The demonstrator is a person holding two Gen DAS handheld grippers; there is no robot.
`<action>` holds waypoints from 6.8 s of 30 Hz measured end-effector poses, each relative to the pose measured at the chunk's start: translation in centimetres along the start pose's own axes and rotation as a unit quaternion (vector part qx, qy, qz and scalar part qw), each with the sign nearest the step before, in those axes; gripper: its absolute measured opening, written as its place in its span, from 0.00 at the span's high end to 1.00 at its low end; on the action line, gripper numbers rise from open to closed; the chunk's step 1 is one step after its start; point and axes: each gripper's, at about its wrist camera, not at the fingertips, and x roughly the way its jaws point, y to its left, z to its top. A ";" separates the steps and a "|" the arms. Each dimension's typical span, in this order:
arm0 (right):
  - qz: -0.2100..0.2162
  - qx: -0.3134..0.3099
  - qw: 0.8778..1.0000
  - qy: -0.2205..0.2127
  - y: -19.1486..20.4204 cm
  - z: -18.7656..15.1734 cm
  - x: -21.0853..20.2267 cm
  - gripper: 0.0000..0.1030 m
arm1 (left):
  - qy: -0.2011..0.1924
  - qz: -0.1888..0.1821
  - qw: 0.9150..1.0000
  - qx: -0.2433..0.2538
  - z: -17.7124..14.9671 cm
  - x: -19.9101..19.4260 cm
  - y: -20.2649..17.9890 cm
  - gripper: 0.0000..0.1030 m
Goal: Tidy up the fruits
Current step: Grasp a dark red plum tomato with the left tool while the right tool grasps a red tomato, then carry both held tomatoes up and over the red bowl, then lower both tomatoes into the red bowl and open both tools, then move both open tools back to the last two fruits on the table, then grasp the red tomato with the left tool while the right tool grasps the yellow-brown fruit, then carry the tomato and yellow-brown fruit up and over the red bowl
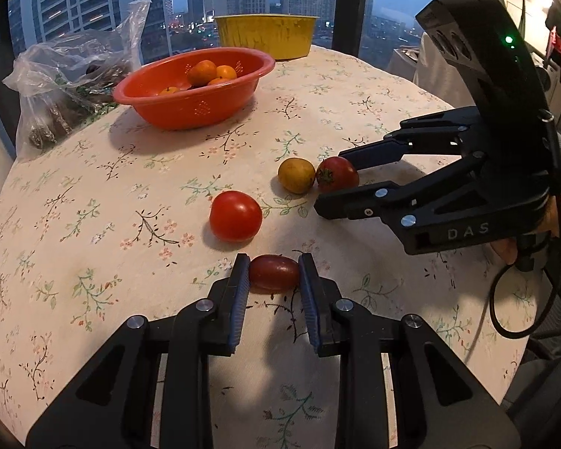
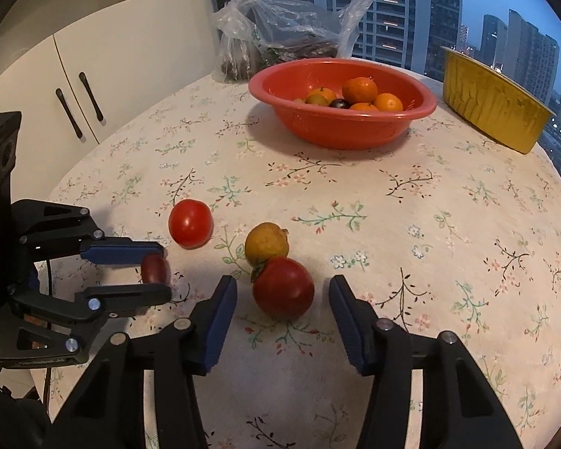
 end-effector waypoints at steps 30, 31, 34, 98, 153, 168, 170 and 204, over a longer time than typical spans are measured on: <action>-0.015 0.011 1.000 -0.021 -1.0 0.2 -2.9 0.67 | -0.035 -0.001 0.999 -0.018 0.8 -2.5 2.1 0.76; -0.018 0.015 0.999 -0.024 -1.3 0.4 -3.2 0.67 | -0.037 0.000 0.999 -0.018 1.1 -2.7 2.3 0.76; -0.025 0.025 0.999 -0.035 -2.3 1.1 -4.0 0.67 | -0.048 0.004 0.999 -0.016 2.4 -3.1 3.3 0.76; -0.135 -0.021 0.989 -0.049 -4.5 12.4 2.5 0.42 | -0.066 0.059 0.996 -0.011 16.3 6.8 11.0 0.23; -0.030 0.043 0.999 -0.013 -0.2 -0.3 -0.8 0.38 | 0.011 -0.026 0.999 0.030 3.3 3.0 2.9 0.71; -0.036 0.002 0.999 0.006 1.2 2.1 1.7 0.45 | -0.007 0.002 1.000 0.008 2.1 1.2 3.6 0.71; -0.038 -0.002 0.999 0.007 1.3 2.3 1.9 0.49 | -0.009 0.006 1.000 0.006 1.9 1.0 3.6 0.71; -0.023 0.019 0.999 -0.023 0.4 2.7 -0.3 0.73 | -0.016 0.017 1.000 -0.011 1.8 0.2 4.8 0.71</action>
